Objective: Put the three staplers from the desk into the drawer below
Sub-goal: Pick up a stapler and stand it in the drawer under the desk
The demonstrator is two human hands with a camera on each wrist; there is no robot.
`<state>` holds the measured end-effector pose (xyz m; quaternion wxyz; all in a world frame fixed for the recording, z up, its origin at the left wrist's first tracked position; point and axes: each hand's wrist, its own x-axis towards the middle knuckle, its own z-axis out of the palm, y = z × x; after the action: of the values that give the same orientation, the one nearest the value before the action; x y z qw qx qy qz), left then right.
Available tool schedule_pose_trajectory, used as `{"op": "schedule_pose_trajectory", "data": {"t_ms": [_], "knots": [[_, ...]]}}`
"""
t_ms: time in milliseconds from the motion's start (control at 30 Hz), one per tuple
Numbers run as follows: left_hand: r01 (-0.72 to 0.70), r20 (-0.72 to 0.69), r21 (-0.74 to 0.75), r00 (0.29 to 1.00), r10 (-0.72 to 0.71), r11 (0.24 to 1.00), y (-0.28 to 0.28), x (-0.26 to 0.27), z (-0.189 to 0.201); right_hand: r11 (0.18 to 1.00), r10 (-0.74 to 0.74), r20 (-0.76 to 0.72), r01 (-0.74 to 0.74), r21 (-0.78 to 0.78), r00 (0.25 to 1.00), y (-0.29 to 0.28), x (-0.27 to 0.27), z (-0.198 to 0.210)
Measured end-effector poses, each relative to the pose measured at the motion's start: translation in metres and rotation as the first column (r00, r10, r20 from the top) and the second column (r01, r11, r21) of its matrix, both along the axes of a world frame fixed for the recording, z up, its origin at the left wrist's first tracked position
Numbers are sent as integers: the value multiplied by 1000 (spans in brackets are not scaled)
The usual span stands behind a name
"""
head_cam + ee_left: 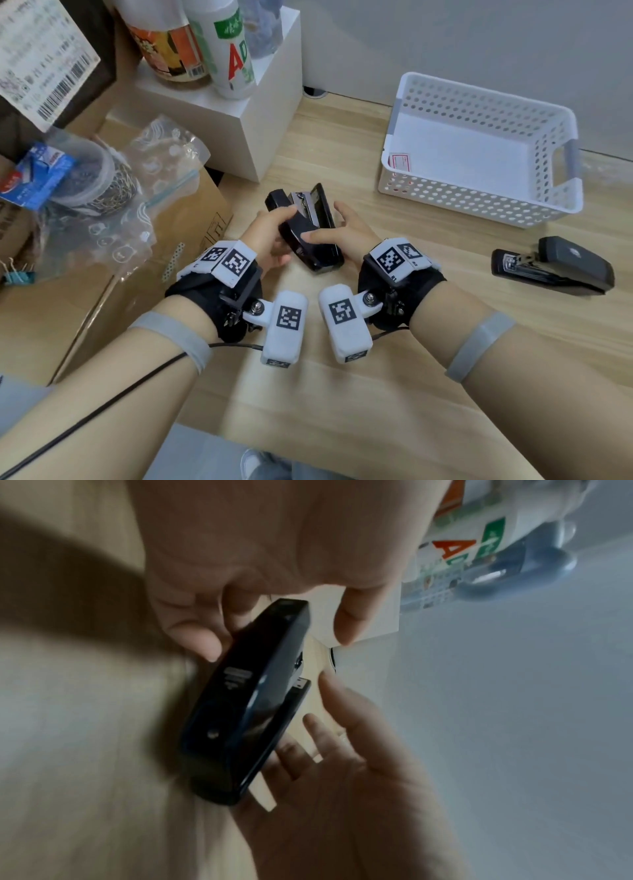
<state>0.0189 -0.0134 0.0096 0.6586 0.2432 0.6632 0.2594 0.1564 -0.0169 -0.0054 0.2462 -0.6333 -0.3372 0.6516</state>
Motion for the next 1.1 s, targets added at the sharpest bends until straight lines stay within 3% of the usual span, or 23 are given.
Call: {"op": "schedule_pose_trajectory", "data": {"t_ms": [233, 333, 433, 533, 700, 833, 1100], "knots": [[343, 66, 113, 934, -351, 933, -44, -3, 23, 999, 25, -82, -21, 50, 996, -46, -10, -8], [317, 123, 161, 933, -338, 935, -69, -13, 24, 998, -33, -273, 45, 39, 961, -73, -9, -1], [228, 175, 191, 949, -262, 955, -103, -26, 13, 994, -87, -472, 106, 14, 877, -112, -16, 13], [193, 200, 210, 951, -236, 958, -147, -41, -1, 995, -93, -571, 103, -15, 816, -159, -33, 24], [205, 319, 121, 919, -234, 971, -217, -86, -14, 997, -62, -551, 79, 7, 832, -239, -71, 21], [213, 329, 50, 919, -217, 976, -260, -117, -34, 993, -93, -419, 115, 27, 903, -285, -90, 12], [239, 331, -216, 930, -159, 947, -296, -123, -123, 991, -107, -319, 75, -110, 942, -351, -82, -51]]}}
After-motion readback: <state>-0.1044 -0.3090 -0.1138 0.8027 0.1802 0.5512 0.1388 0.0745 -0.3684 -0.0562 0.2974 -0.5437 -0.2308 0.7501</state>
